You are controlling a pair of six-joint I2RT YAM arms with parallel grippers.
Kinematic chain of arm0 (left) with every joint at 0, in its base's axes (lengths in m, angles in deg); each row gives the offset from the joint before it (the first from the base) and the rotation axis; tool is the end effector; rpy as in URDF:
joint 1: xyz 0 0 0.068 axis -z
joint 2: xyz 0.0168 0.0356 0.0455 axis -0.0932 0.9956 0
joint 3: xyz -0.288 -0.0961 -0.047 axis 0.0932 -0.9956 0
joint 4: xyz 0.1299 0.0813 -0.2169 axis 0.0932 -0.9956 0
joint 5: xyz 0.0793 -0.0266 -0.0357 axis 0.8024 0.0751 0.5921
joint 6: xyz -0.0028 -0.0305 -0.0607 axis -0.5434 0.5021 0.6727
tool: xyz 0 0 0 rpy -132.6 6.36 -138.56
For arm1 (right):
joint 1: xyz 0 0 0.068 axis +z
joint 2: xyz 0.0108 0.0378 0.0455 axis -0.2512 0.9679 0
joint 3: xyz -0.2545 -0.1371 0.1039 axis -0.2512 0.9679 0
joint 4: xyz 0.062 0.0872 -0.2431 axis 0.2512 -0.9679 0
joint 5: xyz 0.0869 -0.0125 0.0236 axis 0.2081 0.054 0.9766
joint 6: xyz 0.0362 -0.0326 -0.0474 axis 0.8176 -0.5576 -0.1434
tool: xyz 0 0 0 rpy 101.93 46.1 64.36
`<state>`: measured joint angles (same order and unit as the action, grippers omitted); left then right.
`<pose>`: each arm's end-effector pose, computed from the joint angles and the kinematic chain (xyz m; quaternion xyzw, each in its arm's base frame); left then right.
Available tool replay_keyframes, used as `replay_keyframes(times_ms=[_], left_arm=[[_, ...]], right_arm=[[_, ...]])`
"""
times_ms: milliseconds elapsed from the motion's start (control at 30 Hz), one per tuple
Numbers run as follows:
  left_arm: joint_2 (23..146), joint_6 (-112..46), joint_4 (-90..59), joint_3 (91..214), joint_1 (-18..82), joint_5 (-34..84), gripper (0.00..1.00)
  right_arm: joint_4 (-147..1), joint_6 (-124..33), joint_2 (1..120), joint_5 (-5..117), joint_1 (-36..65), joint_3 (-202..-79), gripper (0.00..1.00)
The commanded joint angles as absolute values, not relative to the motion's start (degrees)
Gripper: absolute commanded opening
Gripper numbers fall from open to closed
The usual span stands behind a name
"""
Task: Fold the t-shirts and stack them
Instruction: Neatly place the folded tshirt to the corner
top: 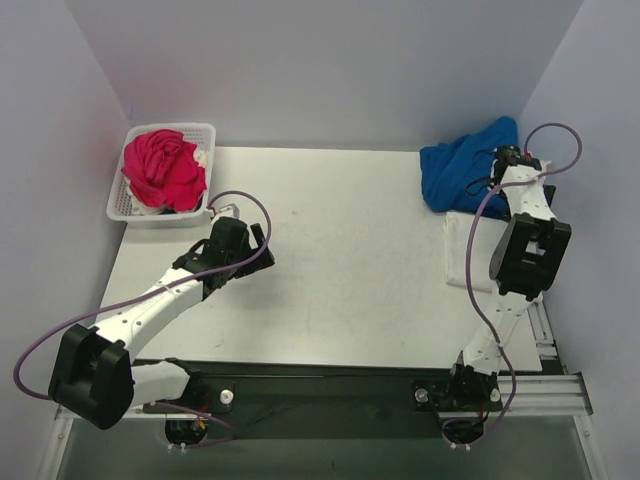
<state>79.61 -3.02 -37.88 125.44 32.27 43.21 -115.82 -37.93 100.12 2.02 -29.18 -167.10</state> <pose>0.2367 -0.1098 0.2514 -0.1492 0.9114 -0.1456 0.3548 0.4555 -0.1596 0.2539 0.3195 0.8376 -0.3796 0.2285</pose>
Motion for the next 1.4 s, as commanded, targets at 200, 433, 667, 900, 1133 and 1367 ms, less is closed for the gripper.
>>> replay_keyframes(times_ms=[200,433,667,900,1133,1367], left_arm=[[80.2,-4.5,-33.0,124.6,32.4,42.0,0.97],[80.0,-5.9,-30.5,123.0,32.7,43.7,0.97],[81.6,-7.2,-27.5,122.7,33.6,44.0,0.97],[81.3,-7.6,-27.3,123.1,35.1,46.8,0.97],[80.1,-8.3,-27.0,122.7,36.4,49.9,0.97],[80.1,-8.9,-27.7,123.3,36.6,51.9,0.98]], right_arm=[[-117.1,-32.5,86.0,12.8,-18.4,-157.6,0.51],[-113.7,-31.2,72.7,25.3,-11.0,-149.1,0.51],[-106.7,-31.1,58.1,30.3,-2.8,-137.1,0.53],[-97.4,-28.4,47.1,38.8,1.1,-122.4,0.55],[-91.0,-30.4,42.7,46.1,4.6,-116.7,0.57],[-88.7,-31.4,45.6,51.3,6.2,-116.2,0.27]])
